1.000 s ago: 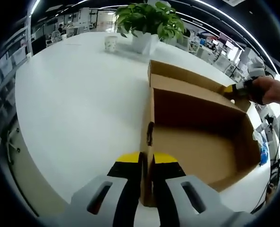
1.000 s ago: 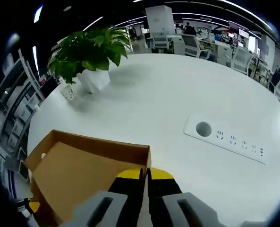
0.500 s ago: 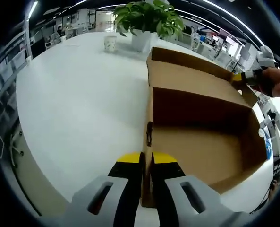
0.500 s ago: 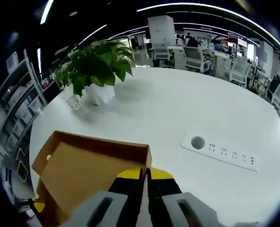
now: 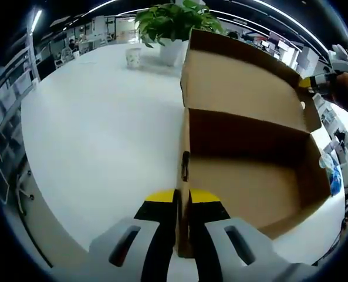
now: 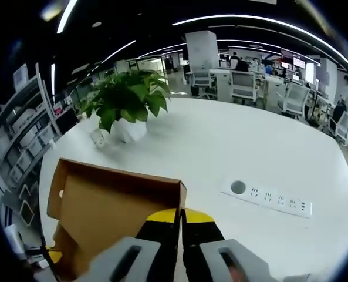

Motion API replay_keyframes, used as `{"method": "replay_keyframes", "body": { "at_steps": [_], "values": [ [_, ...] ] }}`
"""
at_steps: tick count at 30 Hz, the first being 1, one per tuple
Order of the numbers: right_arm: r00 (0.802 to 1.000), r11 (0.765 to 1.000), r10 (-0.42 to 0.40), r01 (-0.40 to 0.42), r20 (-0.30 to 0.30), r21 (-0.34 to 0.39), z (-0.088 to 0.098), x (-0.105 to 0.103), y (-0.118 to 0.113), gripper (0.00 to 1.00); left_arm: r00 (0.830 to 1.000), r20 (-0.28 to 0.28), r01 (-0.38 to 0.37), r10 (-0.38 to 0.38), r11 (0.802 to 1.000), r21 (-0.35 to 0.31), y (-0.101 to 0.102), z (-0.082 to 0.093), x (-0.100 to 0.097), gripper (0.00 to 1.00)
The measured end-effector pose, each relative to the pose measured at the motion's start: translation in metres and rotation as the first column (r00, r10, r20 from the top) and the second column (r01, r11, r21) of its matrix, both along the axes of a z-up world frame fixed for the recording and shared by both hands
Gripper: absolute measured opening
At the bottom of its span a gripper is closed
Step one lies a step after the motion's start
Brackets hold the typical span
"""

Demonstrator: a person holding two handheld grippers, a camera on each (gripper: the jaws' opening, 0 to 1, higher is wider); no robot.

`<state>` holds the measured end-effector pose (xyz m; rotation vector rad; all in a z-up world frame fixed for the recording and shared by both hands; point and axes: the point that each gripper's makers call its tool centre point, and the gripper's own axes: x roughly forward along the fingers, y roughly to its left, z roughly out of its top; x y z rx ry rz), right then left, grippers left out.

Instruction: Operate the shoe box by opening the lid, removing the specified soft item, and placing it in the target area until the item is outside and the box remains undamaged.

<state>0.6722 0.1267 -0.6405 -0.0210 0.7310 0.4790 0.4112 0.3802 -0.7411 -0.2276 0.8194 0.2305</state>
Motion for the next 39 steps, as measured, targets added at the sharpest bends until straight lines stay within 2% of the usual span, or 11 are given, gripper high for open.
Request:
{"method": "replay_keyframes", "body": {
  "at_steps": [6, 15, 18, 39],
  "values": [
    [1.0, 1.0, 0.004, -0.004, 0.014, 0.008, 0.009, -0.005, -0.002, 0.0, 1.0, -0.001, -0.007, 0.007, 1.0, 0.004, -0.001, 0.0, -0.001, 0.05],
    [0.999, 1.0, 0.009, -0.01, 0.04, 0.022, 0.027, -0.028, -0.002, 0.0, 1.0, -0.004, -0.016, 0.016, 1.0, 0.002, -0.001, -0.002, -0.002, 0.05],
    [0.999, 1.0, 0.011, -0.012, 0.049, 0.024, 0.029, -0.028, -0.004, 0.0, 1.0, -0.005, -0.016, 0.016, 1.0, 0.003, -0.001, -0.002, -0.002, 0.05],
    [0.995, 0.998, -0.031, 0.025, 0.098, 0.061, 0.048, -0.07, -0.016, 0.0, 1.0, -0.006, -0.008, 0.009, 1.0, 0.012, -0.002, -0.003, -0.001, 0.05]
  ]
}}
